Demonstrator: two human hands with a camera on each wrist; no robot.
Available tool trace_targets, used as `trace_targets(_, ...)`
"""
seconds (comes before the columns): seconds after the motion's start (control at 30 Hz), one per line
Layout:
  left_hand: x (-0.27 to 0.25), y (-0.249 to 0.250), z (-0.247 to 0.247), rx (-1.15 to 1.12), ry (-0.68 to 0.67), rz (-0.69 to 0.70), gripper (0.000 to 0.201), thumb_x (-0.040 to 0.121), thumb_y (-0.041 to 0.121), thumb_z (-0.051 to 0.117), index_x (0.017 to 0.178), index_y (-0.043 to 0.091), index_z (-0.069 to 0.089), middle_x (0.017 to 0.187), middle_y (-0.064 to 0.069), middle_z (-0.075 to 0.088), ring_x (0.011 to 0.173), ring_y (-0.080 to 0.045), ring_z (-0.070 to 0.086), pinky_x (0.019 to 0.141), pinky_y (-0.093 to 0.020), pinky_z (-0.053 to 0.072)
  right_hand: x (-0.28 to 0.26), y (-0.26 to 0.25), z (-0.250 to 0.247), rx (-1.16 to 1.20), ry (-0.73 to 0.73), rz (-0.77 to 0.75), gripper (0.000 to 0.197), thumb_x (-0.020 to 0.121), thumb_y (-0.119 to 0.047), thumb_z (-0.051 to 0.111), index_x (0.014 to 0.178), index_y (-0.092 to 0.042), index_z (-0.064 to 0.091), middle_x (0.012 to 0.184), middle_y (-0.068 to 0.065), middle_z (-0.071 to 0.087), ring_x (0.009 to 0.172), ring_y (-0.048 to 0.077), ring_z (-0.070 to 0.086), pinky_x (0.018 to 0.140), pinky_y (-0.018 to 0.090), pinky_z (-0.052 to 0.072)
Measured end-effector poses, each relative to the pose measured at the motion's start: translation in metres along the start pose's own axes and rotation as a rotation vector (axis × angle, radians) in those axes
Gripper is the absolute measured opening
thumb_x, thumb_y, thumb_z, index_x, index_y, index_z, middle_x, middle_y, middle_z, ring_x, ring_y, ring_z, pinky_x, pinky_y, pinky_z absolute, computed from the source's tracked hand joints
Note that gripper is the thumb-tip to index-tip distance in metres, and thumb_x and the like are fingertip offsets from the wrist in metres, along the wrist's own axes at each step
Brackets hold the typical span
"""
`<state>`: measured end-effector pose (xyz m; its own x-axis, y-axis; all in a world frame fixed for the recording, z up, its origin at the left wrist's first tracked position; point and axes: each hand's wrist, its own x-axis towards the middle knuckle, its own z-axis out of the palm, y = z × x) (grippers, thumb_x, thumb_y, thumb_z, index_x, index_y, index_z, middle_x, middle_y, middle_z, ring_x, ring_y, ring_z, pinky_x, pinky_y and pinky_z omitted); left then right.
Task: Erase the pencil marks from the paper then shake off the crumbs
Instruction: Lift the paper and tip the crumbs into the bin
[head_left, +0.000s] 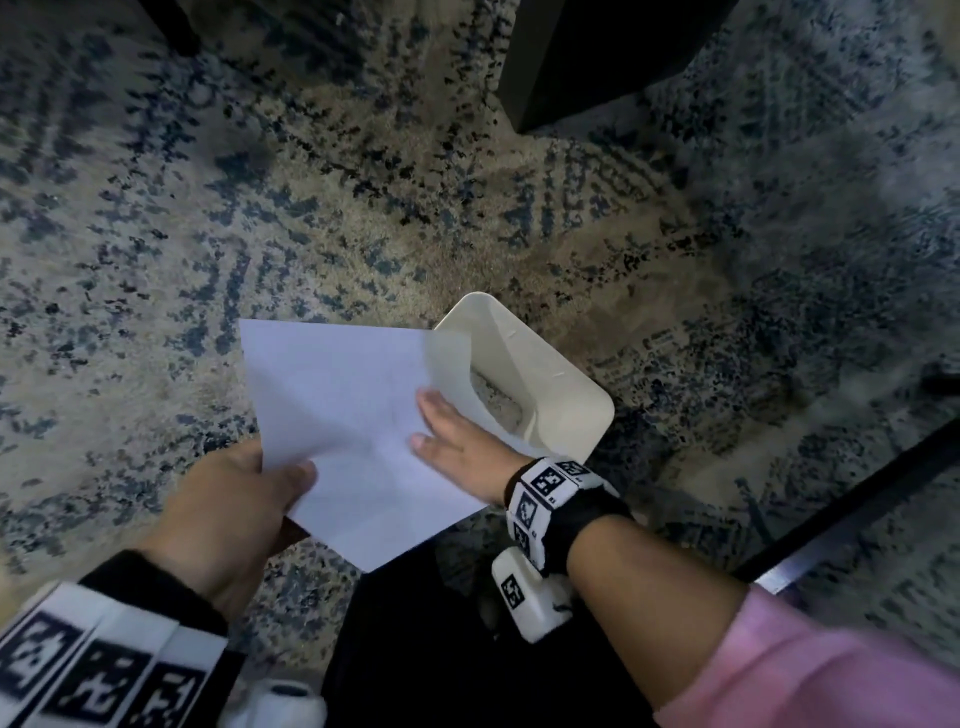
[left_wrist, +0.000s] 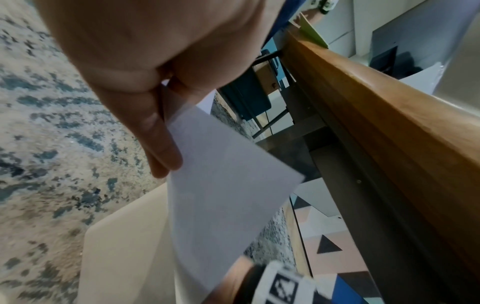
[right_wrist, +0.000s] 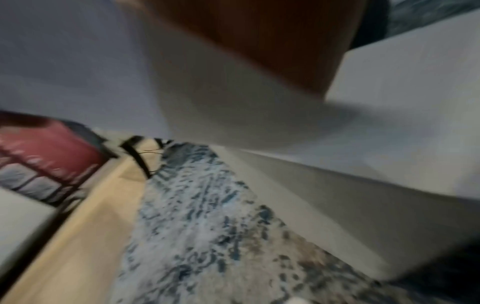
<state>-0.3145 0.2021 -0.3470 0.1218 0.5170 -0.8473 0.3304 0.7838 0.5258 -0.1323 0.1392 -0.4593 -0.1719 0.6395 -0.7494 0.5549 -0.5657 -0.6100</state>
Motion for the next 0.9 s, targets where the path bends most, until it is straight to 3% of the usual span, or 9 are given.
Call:
trace_targets(0.13,0.003,-0.001,-0.012,-0.034,0.022,0.008,0.022,0.09,-0.001,0.044,0.089,0.015,0.06,0.088,0.003,0.064,0.082,-0.018,0.061,0.066,-0.03,0.046,-0.002,0.036,-0.017,0.029,0.142,0.451,0.068,0.099,-0.042,0.031,0.15,-0.013,-0.003,0.159,0.006,-0.006,0.146,0.024,0.005,0.117,0.035,0.011)
trace_targets(0.27,0.007,-0.001,-0.009,-0.049,0.038,-0.017,0.022,0.091,-0.001,0.043,0.104,0.011,0.056,0.091,-0.001,0.064,0.082,-0.018,0.061,0.062,-0.03,0.05,-0.015,-0.002,-0.022,0.072,0.282,0.121,0.067,0.099,-0.034,0.036,0.15,-0.015,-0.003,0.159,0.0,-0.008,0.146,0.015,-0.006,0.119,0.034,0.002)
trace_targets(0.37,0.007,0.004,-0.004,-0.066,0.065,-0.014,0.02,0.091,-0.002,0.042,0.1,0.012,0.053,0.084,0.002,0.062,0.077,-0.016,0.059,0.049,-0.022,0.057,-0.031,-0.019,-0.004,0.09,0.012,-0.093,0.062,0.1,-0.038,0.034,0.15,-0.023,0.0,0.157,-0.008,-0.004,0.143,0.007,-0.006,0.118,0.03,-0.001)
trace_targets(0.43,0.008,0.007,-0.002,-0.069,0.072,-0.004,0.021,0.091,-0.002,0.042,0.1,0.013,0.053,0.082,0.003,0.061,0.076,-0.016,0.058,0.051,-0.025,0.057,-0.035,-0.005,0.001,0.01,-0.062,0.067,0.06,0.1,-0.042,0.029,0.15,-0.02,0.005,0.159,-0.004,-0.002,0.145,0.013,-0.003,0.119,0.035,0.002)
trace_targets(0.53,0.009,0.006,-0.002,-0.064,0.072,-0.001,0.02,0.09,-0.002,0.043,0.098,0.012,0.055,0.083,0.001,0.062,0.077,-0.017,0.059,0.063,-0.028,0.047,-0.035,0.01,-0.004,-0.041,0.11,0.371,0.066,0.098,-0.048,0.027,0.15,-0.016,0.001,0.159,0.003,-0.01,0.146,0.026,-0.005,0.119,0.042,0.005)
trace_targets(0.67,0.014,0.002,0.001,0.006,0.072,-0.02,0.021,0.089,0.001,0.047,0.081,0.015,0.062,0.088,-0.003,0.067,0.082,-0.025,0.063,0.08,-0.037,0.051,-0.045,-0.039,0.007,-0.075,0.017,-0.196,0.059,0.101,-0.036,0.03,0.146,-0.028,-0.007,0.157,-0.006,-0.013,0.142,0.008,-0.017,0.116,0.034,-0.009)
trace_targets(0.73,0.015,0.004,0.004,0.011,0.065,-0.024,0.022,0.089,0.0,0.047,0.084,0.014,0.063,0.087,-0.007,0.068,0.08,-0.027,0.064,0.078,-0.039,0.052,-0.046,-0.047,0.018,-0.078,-0.09,-0.314,0.055,0.101,-0.035,0.03,0.14,-0.036,-0.009,0.156,-0.012,-0.01,0.142,0.006,-0.015,0.113,0.032,-0.009)
trace_targets(0.8,0.012,0.006,0.004,-0.013,0.055,-0.027,0.023,0.089,-0.002,0.044,0.084,0.011,0.063,0.085,-0.006,0.066,0.077,-0.023,0.063,0.066,-0.033,0.053,-0.039,-0.026,0.015,-0.034,-0.072,-0.205,0.053,0.101,-0.037,0.029,0.145,-0.037,0.001,0.158,-0.011,-0.005,0.145,0.01,-0.009,0.116,0.034,-0.006)
trace_targets(0.9,0.005,0.008,-0.002,-0.036,0.038,0.006,0.022,0.09,-0.002,0.043,0.084,0.01,0.061,0.082,0.0,0.065,0.076,-0.019,0.062,0.054,-0.027,0.055,-0.022,0.019,-0.007,-0.045,0.029,0.269,0.058,0.099,-0.046,0.027,0.15,-0.025,0.01,0.159,0.005,0.007,0.146,0.026,0.011,0.118,0.044,0.012)
